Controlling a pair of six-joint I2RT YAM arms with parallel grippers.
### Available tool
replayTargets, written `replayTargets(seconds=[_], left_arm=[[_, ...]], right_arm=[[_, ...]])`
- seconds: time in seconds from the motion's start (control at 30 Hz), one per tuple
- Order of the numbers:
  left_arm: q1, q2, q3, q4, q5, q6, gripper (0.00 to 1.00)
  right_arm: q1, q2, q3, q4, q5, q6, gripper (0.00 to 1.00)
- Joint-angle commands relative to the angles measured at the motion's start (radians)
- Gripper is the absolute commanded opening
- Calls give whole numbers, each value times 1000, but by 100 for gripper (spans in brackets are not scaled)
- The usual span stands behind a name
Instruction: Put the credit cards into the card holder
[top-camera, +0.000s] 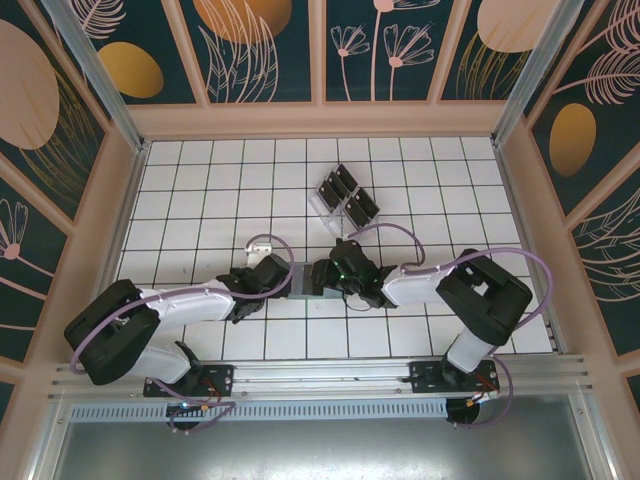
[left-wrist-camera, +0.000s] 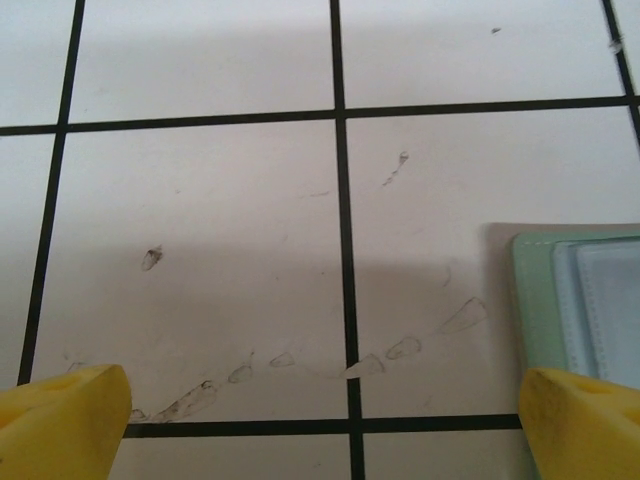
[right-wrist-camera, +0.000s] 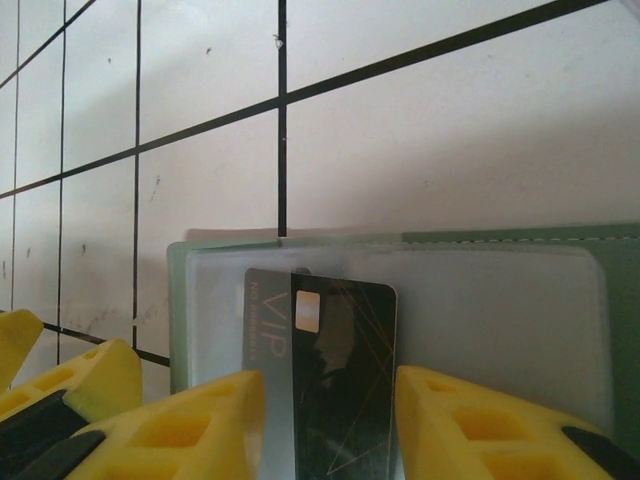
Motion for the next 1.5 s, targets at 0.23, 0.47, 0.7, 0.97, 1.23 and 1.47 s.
replayTargets(seconds=[0.23, 0.47, 0.7, 0.97, 1.23, 1.47], left_arm=[[7, 67, -24, -5, -1, -49, 98], [7, 92, -20, 16, 19, -39, 99], [8, 93, -25, 30, 32, -35, 98], [7, 90, -30, 35, 39, -32, 99], [7, 88, -32, 38, 45, -32, 98], [7, 82, -30, 39, 48, -33, 99]], right_arm=[[-7, 48, 50, -19, 9, -24, 33], [-3, 61, 68, -18, -18, -26, 22], [12, 84, 89, -9, -34, -17, 19], [32, 110, 102, 5, -45, -1, 18], [51, 119, 108, -4, -57, 18, 18], [55, 100, 109, -12, -52, 17, 30]])
